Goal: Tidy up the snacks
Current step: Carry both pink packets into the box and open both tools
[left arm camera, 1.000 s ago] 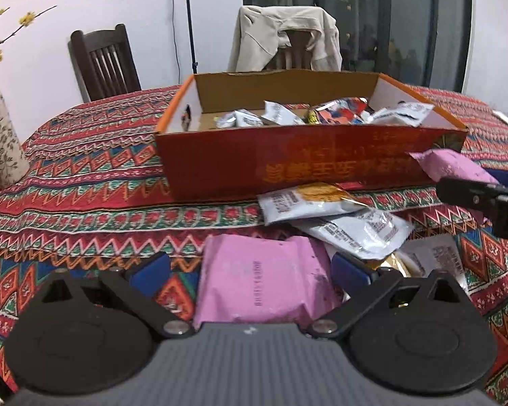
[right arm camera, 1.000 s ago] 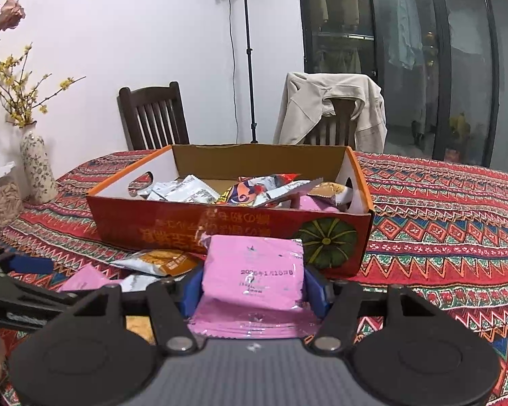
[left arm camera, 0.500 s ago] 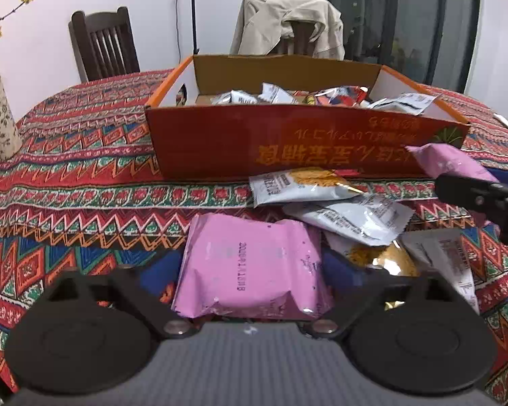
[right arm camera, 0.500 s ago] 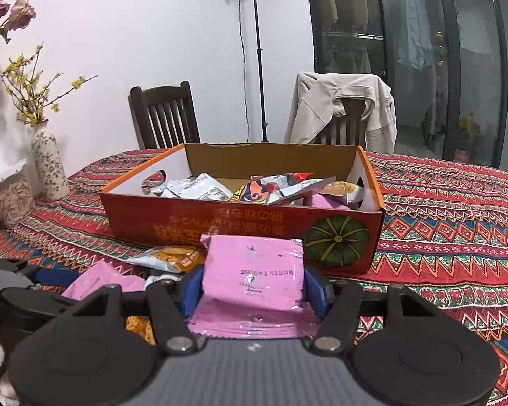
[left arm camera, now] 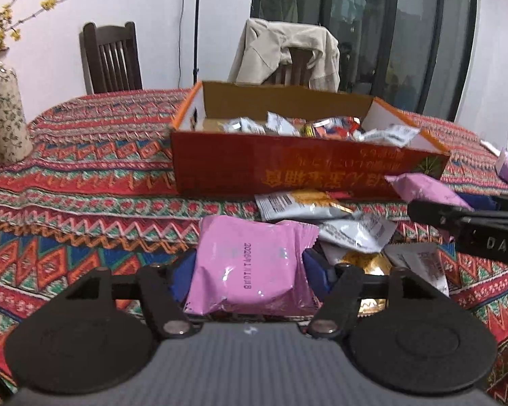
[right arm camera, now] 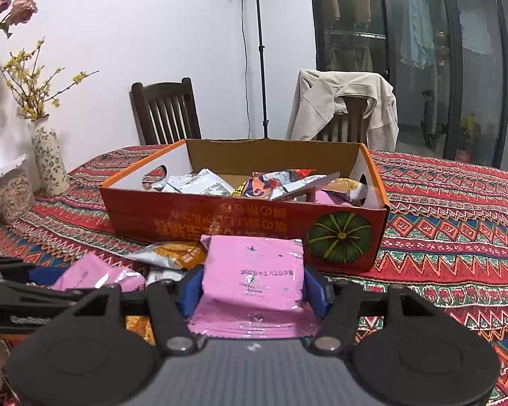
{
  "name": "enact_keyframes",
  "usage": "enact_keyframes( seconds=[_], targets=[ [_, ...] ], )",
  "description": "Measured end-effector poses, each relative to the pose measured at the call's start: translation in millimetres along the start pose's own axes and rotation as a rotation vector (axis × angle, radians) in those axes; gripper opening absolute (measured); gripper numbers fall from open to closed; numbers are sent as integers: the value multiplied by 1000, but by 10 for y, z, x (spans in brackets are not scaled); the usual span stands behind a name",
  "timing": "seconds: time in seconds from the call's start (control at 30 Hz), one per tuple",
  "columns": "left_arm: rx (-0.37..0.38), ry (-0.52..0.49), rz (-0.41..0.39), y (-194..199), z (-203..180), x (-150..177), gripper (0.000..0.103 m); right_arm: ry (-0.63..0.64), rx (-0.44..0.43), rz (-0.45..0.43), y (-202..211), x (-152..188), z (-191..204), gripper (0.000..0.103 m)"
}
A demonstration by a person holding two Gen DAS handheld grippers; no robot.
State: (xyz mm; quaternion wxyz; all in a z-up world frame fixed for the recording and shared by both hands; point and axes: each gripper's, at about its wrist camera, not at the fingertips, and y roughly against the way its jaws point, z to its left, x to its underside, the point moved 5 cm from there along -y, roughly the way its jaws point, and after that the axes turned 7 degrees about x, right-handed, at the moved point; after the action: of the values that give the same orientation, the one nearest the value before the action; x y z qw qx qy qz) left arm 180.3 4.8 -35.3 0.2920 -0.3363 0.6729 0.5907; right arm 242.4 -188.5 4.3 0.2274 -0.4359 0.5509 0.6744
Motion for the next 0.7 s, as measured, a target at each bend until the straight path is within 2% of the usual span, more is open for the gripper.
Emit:
enact_keyframes(
  seconds=[0.37,0.7],
  targets=[
    [3,-20,-117,222,27,-449,68,18,-11,-64,198,-143,39,61],
    [-7,-44,-195,82,-114,-1069,68,77,42,-144,212,-655,51,61]
  ],
)
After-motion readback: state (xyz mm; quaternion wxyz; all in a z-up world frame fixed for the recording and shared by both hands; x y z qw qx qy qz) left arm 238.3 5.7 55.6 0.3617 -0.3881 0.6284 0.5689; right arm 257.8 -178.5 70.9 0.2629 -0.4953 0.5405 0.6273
